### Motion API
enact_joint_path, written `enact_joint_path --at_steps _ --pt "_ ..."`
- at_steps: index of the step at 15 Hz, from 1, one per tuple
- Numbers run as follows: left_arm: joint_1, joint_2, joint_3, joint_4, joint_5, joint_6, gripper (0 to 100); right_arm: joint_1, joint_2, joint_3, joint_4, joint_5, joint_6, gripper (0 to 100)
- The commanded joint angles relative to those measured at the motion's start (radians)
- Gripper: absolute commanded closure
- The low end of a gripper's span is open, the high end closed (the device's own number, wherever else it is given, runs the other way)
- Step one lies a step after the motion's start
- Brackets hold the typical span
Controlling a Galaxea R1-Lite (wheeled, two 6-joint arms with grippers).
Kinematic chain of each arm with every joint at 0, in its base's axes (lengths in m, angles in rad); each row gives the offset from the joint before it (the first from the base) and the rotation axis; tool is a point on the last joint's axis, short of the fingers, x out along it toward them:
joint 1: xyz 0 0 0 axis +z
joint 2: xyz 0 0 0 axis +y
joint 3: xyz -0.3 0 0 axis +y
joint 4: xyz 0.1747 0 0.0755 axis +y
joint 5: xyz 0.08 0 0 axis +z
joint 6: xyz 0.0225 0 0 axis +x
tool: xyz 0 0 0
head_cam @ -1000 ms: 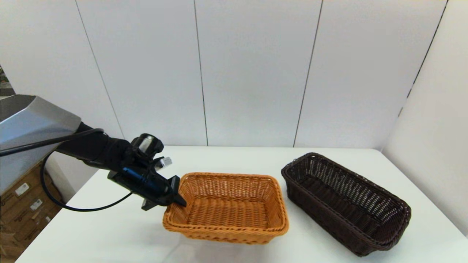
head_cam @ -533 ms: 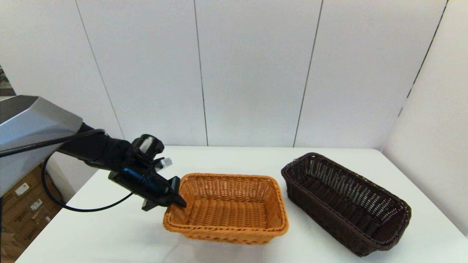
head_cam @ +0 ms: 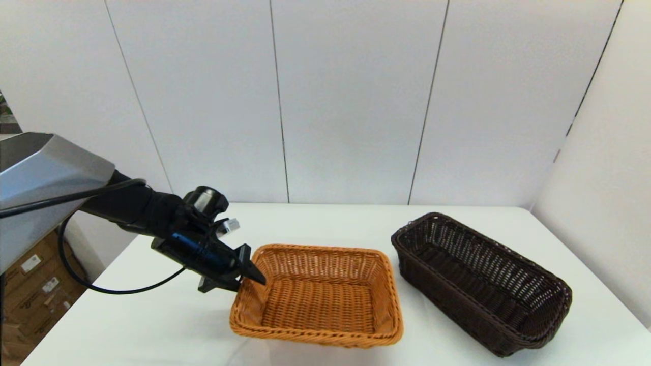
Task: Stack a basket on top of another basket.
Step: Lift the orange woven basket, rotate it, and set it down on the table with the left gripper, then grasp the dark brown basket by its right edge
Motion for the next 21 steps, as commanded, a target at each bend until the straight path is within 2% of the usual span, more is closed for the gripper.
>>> enact_joint_path --at_steps 1,3,6,14,16,18,21 --pt "0.000 -0.006 -0.002 0.002 0.001 0.001 0 0.000 0.001 0.000 0.001 0.000 0.000 0" --pt "-0.001 -0.018 -0.005 0.003 0.008 0.001 0 0.000 0.001 0.000 0.001 0.000 0.000 0" --pt "-0.007 -0.098 -0.002 0.009 0.066 0.004 0 0.000 0.001 0.000 0.001 0.000 0.000 0" --pt "-0.079 -0.586 0.126 0.046 0.103 0.047 0 0.000 0.001 0.000 0.001 0.000 0.000 0" --pt "-0.104 -0.699 0.184 0.046 0.187 0.117 0 0.000 0.001 0.000 0.001 0.000 0.000 0" --pt "-0.102 -0.794 0.268 0.040 0.317 0.271 0 0.000 0.001 0.000 0.001 0.000 0.000 0" --pt "-0.095 -0.903 0.314 0.036 0.386 0.289 0 0.000 0.001 0.000 0.001 0.000 0.000 0"
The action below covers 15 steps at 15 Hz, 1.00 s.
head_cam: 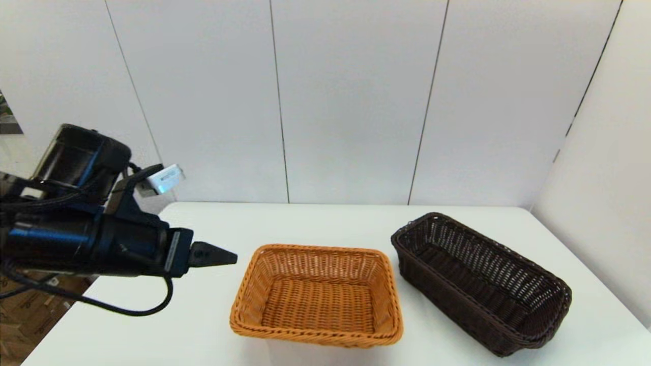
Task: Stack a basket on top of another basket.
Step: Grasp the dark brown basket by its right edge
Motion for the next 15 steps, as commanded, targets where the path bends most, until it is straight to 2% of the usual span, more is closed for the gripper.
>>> enact_joint_path --at_steps 1,3,6,10,15 --pt "0.004 -0.226 0.091 -0.006 0.128 0.071 0 0.000 0.001 0.000 0.001 0.000 0.000 0" --pt "0.035 -0.285 0.119 -0.023 0.174 0.154 0 0.000 0.001 0.000 0.001 0.000 0.000 0" --pt "0.090 -0.346 0.181 -0.156 0.246 0.172 0 0.000 0.001 0.000 0.001 0.000 0.000 0" --pt "0.193 -0.490 0.290 -0.304 0.250 0.169 0 0.000 0.001 0.000 0.001 0.000 0.000 0" --pt "0.305 -0.768 0.470 -0.409 0.233 0.168 0 0.000 0.001 0.000 0.001 0.000 0.000 0"
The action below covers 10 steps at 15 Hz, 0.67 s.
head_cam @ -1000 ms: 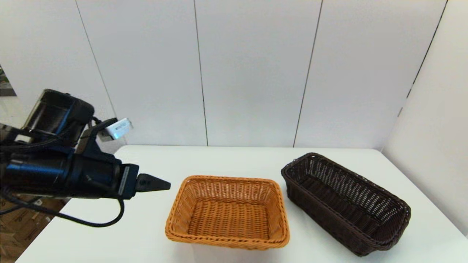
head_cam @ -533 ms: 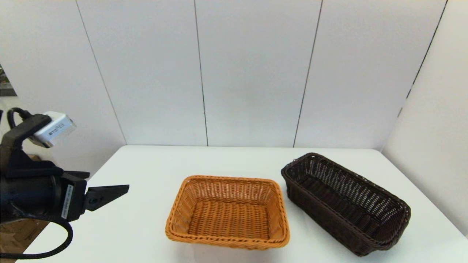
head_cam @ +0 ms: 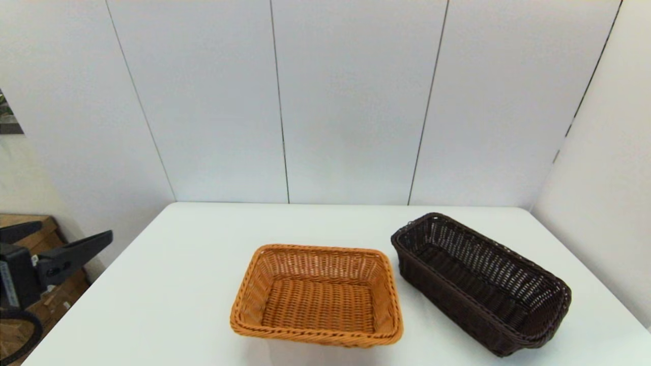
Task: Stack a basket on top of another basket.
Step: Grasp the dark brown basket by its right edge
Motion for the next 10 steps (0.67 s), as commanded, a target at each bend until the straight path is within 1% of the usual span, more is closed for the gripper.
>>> enact_joint_path --at_steps 1,7,10 --pt "0.075 -0.270 0.184 -0.083 -0.028 0.001 0 0.000 0.001 0.000 0.001 0.001 0.000 0" --pt "0.077 -0.474 0.268 -0.080 -0.054 -0.001 0 0.000 0.001 0.000 0.001 0.001 0.000 0" --pt "0.077 -0.576 0.347 -0.074 -0.057 0.001 0 0.000 0.001 0.000 0.001 0.001 0.000 0"
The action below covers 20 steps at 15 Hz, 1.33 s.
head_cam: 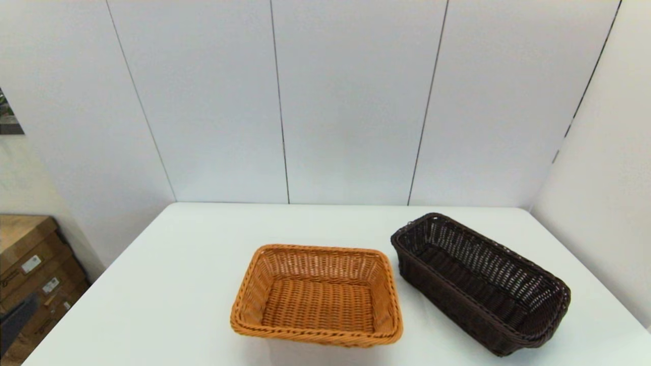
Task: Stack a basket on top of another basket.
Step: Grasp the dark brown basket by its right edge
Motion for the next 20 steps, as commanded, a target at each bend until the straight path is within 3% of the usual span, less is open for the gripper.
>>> enact_joint_path --at_steps 1,4,13,17,20 --pt "0.001 -0.178 0.087 0.021 -0.005 0.002 0 0.000 0.001 0.000 0.000 0.001 0.000 0" --pt "0.001 -0.267 0.088 0.116 -0.039 0.003 0 0.000 0.001 0.000 0.000 0.001 0.000 0" --pt "0.001 -0.449 0.226 0.136 -0.062 0.060 0 0.000 0.001 0.000 0.000 0.001 0.000 0" --pt "0.001 -0.449 0.301 0.130 0.041 0.118 0 0.000 0.001 0.000 0.000 0.001 0.000 0" --pt "0.005 -0.449 0.314 0.124 0.042 0.121 0 0.000 0.001 0.000 0.000 0.001 0.000 0"
